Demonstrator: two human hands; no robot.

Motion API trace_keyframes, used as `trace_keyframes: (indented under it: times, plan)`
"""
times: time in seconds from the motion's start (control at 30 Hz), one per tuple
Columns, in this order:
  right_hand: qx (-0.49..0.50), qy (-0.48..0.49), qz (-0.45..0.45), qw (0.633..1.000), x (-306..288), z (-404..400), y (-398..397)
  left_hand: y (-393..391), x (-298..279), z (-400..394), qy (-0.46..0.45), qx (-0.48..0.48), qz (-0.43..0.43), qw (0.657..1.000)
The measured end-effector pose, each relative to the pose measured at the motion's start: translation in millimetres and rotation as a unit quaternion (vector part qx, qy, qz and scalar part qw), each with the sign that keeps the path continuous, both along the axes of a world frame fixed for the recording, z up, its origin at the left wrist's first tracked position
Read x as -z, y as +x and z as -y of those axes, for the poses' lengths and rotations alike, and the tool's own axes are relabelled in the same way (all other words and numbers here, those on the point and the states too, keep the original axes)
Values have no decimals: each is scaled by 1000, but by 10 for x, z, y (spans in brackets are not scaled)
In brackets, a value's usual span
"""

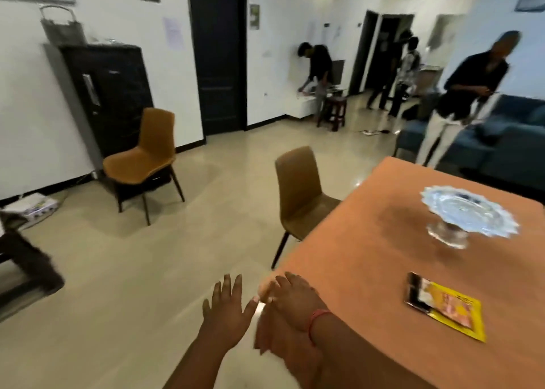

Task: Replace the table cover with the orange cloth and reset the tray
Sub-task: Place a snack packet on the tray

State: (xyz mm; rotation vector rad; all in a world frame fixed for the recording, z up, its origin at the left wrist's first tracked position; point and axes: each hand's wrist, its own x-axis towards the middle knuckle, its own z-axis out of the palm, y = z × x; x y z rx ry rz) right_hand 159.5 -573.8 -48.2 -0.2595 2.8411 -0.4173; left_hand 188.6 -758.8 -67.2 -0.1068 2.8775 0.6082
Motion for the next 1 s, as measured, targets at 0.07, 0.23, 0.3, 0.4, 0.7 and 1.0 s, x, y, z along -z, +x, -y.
trace_keyframes:
  times: [0.07, 0.23, 0.3, 0.4, 0.7, 1.0]
  plan:
    - [27, 12, -1, 1000, 24, -736, 207, 81, 3, -682, -9, 31, 12, 999]
    - [102, 30, 15, 994, 17, -2496, 835, 436, -24, -2438, -59, 106, 12, 993]
    - [133, 38, 21, 990, 21, -3114, 1057, 593, -67, -3046, -64, 153, 5, 986]
    - [182, 37, 28, 982, -2, -3943, 1359, 799, -154, -3845, -65, 203, -12, 977]
    - [254, 23, 38, 966, -11, -5028, 1736, 838, -216, -4952, -110, 243, -18, 964]
    - [272, 37, 69, 959, 11, -5517, 1753, 655, 69, -5491, -78, 271, 11, 959]
